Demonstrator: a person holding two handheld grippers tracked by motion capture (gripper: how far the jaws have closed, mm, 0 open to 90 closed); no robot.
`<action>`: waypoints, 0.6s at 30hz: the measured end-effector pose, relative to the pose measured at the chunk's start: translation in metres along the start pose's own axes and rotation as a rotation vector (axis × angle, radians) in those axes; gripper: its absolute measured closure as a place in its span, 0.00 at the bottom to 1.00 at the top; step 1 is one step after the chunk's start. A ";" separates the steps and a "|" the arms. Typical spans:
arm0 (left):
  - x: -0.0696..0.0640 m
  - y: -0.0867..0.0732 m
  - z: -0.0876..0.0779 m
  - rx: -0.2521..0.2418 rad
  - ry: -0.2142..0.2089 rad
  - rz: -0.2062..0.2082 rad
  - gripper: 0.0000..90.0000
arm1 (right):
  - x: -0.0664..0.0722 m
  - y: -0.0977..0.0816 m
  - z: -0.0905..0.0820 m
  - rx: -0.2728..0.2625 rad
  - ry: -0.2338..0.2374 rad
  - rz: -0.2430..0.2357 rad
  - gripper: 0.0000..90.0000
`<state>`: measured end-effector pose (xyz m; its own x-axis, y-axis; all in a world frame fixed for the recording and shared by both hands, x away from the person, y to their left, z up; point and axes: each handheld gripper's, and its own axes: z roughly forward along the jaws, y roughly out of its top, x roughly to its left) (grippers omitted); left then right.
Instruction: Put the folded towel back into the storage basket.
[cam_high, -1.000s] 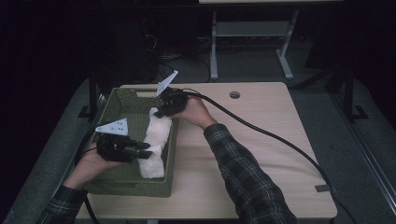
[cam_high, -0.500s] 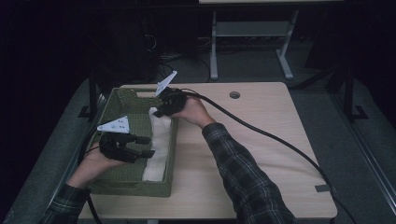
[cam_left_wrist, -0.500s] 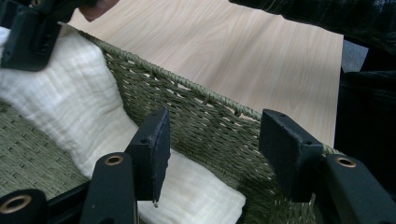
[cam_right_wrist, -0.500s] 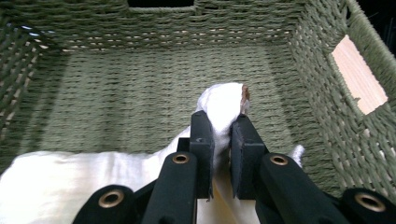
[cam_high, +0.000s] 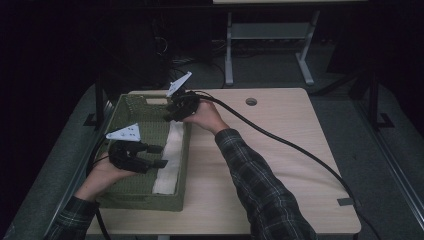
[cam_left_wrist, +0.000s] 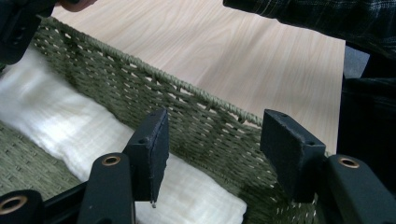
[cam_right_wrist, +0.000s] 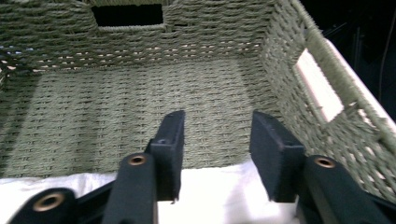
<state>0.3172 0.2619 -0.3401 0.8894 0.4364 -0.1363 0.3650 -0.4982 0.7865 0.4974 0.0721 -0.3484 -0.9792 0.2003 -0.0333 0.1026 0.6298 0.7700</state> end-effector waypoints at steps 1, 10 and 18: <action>0.000 0.001 0.000 0.002 0.001 0.000 0.46 | 0.000 0.000 -0.002 -0.001 0.003 -0.007 0.58; -0.008 0.014 0.012 -0.005 0.010 -0.003 0.43 | 0.005 -0.003 -0.021 -0.006 0.003 -0.005 0.52; -0.016 0.029 0.023 -0.011 0.027 -0.003 0.42 | 0.005 -0.014 -0.043 -0.005 0.003 -0.012 0.50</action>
<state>0.3194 0.2236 -0.3288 0.8804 0.4583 -0.1224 0.3646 -0.4889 0.7925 0.4837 0.0315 -0.3320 -0.9808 0.1905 -0.0411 0.0897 0.6285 0.7726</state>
